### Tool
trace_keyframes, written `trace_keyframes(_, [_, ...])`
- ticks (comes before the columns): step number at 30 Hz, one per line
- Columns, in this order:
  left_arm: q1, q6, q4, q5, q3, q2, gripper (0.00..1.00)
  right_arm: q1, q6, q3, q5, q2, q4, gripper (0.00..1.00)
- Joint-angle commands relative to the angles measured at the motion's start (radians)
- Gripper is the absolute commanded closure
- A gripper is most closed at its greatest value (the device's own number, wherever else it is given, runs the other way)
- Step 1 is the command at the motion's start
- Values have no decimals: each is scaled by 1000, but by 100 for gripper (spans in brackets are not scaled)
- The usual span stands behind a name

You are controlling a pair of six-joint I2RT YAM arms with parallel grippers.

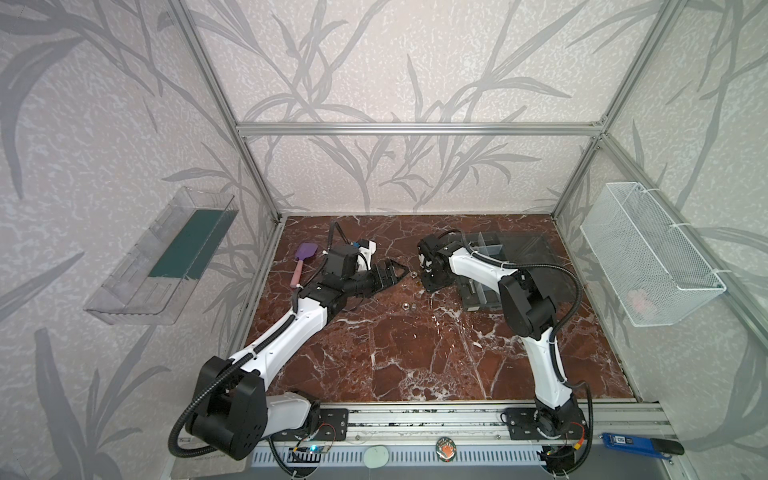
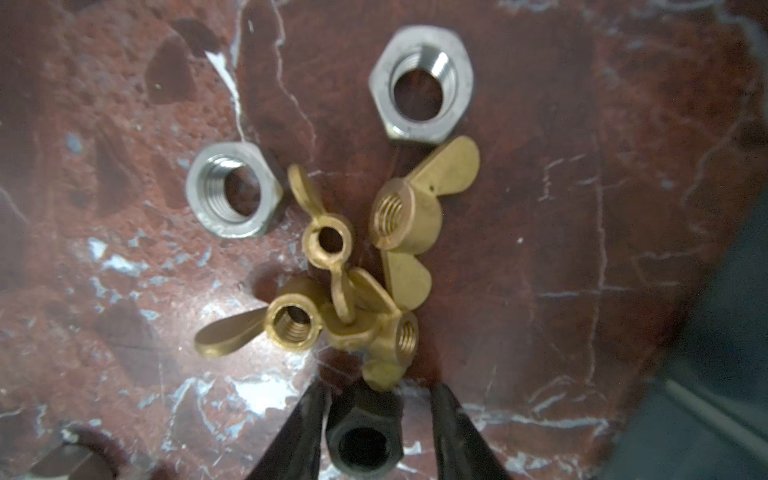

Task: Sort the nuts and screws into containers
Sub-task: 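Close the right gripper on the black hex nut and lift it, then carry the black hex nut over the organizer compartment with the right gripper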

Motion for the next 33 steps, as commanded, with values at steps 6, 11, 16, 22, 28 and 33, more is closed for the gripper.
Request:
trace_keyframes(6, [4, -12, 30, 11, 16, 18, 1, 29, 4, 1, 36, 33, -42, 68])
trace_keyframes(11, [4, -12, 32, 14, 23, 22, 1, 32, 21, 3, 51, 32, -55, 80])
trace_keyframes(16, [4, -8, 22, 7, 21, 4, 1, 31, 32, 11, 52, 14, -67, 84])
trace_keyframes(22, [4, -4, 14, -2, 19, -16, 1, 15, 42, 7, 24, -53, -79, 86])
trace_keyframes(28, [-20, 18, -5, -6, 42, -8, 1, -24, 46, -33, 15, -183, -89, 86])
trace_keyframes(33, [-68, 50, -22, -21, 92, 32, 1, -84, 53, -85, 10, -298, -90, 86])
